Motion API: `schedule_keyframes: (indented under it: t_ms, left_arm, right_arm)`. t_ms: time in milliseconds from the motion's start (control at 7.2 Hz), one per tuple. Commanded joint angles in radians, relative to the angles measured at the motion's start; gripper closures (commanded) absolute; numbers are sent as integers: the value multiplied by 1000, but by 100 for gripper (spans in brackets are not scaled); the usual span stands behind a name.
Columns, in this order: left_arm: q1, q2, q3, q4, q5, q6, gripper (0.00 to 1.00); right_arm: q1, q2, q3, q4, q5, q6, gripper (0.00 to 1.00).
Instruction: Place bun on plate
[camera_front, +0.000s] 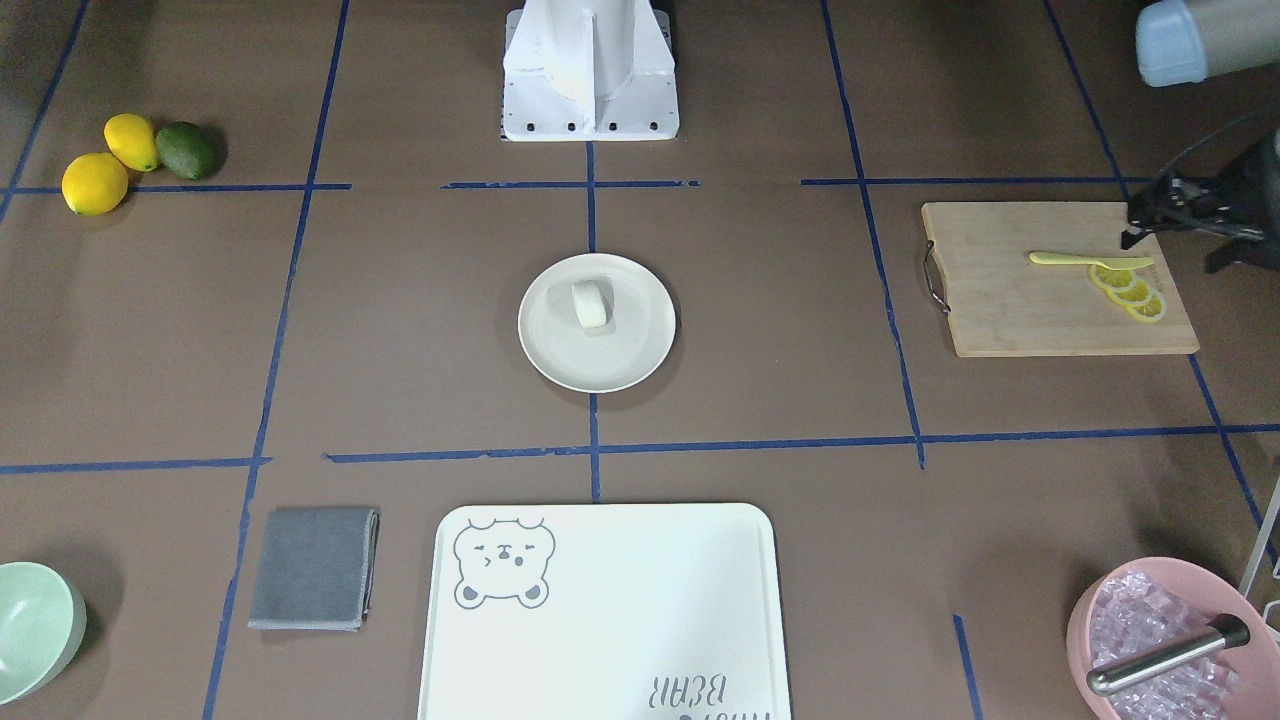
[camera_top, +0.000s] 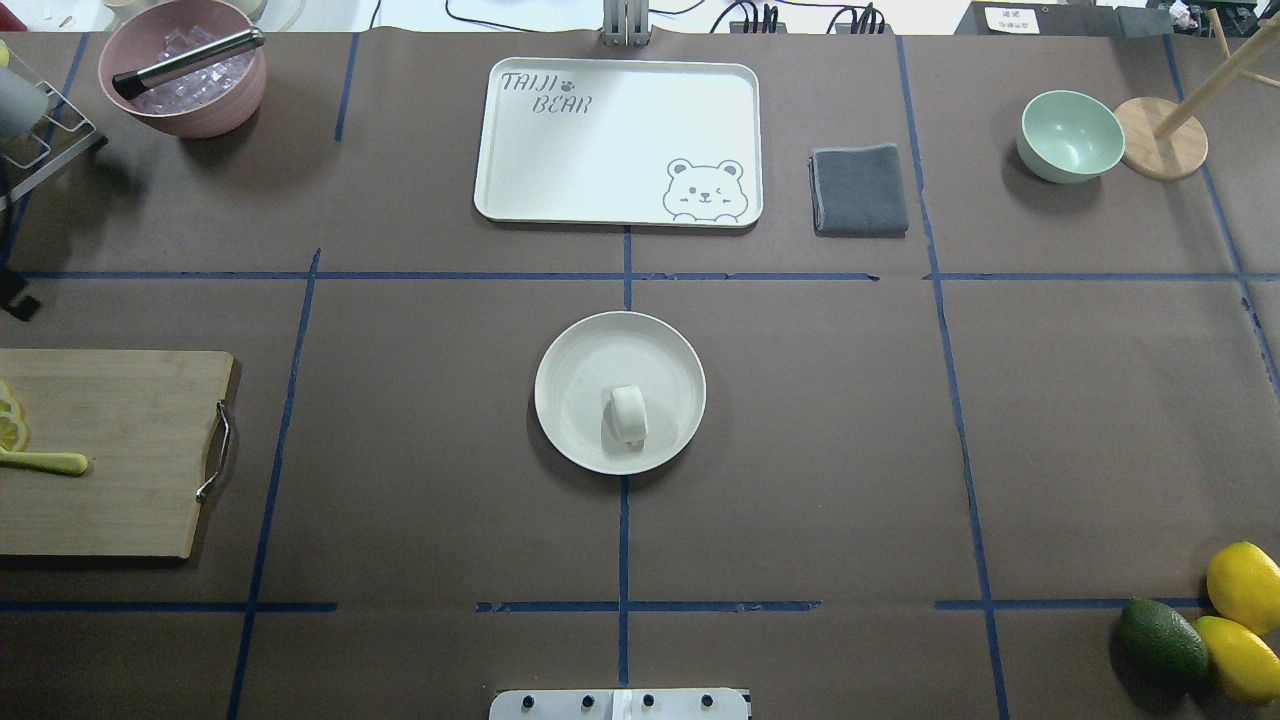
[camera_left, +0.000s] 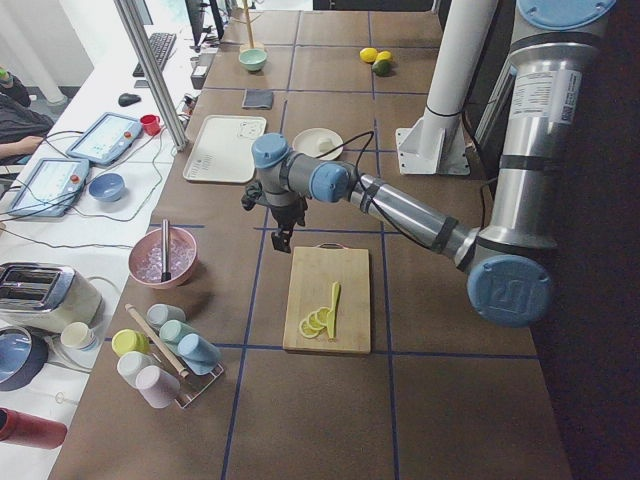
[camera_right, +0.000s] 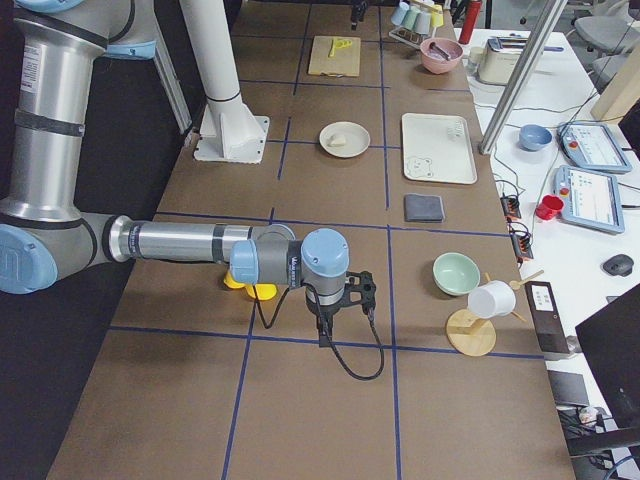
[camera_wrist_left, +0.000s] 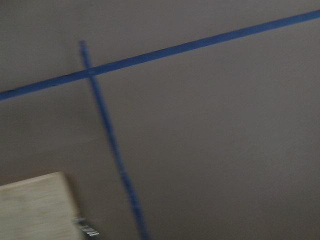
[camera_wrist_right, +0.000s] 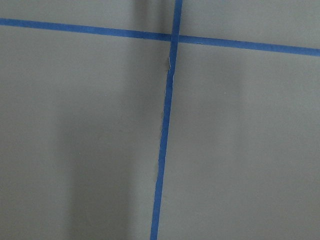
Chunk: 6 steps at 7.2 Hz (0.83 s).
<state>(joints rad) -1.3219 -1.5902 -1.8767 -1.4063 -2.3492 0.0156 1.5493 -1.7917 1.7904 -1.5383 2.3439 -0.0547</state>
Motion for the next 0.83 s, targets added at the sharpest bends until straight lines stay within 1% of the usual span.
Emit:
schedule_keyframes:
  t_ms: [0,278,556,694]
  left_arm:
    - [-137,96,60,-14,-4,70,0]
    - [-141,137,109,-14,16,70,0]
    - [-215,130,117,-8,24,46,0]
    - [-215,121,119,-11,45,47,0]
  right_arm:
    - [0,2,1,1,0,3,0]
    - [0,2,1,1,0,3,0]
    - [0,2,4,1,0,3,0]
    - [0,0,3,1,0,4,0]
